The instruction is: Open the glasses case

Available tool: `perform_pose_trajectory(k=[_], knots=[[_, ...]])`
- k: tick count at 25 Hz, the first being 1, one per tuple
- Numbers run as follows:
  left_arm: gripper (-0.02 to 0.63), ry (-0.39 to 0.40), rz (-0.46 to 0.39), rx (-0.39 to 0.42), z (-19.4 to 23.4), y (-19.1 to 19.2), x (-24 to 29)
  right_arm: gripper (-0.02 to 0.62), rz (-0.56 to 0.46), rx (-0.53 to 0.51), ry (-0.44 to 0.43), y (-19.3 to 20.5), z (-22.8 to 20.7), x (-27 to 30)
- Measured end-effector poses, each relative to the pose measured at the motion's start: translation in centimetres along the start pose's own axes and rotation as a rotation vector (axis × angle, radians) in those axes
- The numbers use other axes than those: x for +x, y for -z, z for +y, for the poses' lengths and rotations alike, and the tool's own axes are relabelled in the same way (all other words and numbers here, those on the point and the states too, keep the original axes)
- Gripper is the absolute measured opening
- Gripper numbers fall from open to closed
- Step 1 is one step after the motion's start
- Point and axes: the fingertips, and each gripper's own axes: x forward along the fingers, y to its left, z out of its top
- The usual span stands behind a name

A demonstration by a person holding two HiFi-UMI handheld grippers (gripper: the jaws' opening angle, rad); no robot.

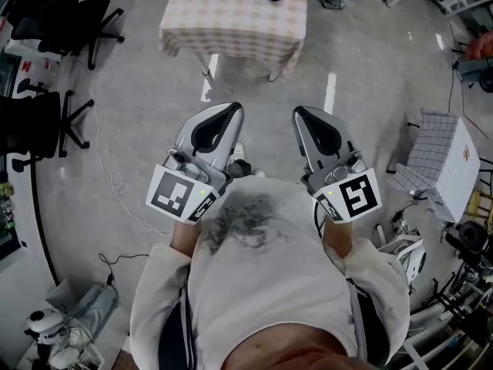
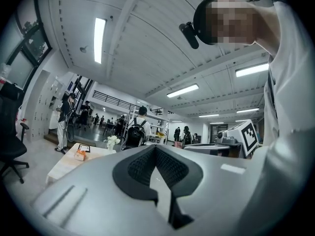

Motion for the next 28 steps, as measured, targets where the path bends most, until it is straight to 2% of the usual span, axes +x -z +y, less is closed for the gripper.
perform_pose_trajectory(k=[14, 21, 28], knots=[[0.002, 0.091, -0.008, -0.010, 10.1, -1.2, 3.2, 0.017, 0.045, -0.013, 0.107, -0.2, -1.7, 9.4], [0.002, 0.091, 0.014, -0.029, 11.8, -0.3, 6.9, 0.017, 0.074, 0.009, 0.102, 0.6, -5.2, 11.3], [0.002, 0.048, 0.020, -0.012, 14.0, -0.2, 10.7, 0.017, 0.053, -0.001, 0.041, 0.7, -9.0, 14.5]])
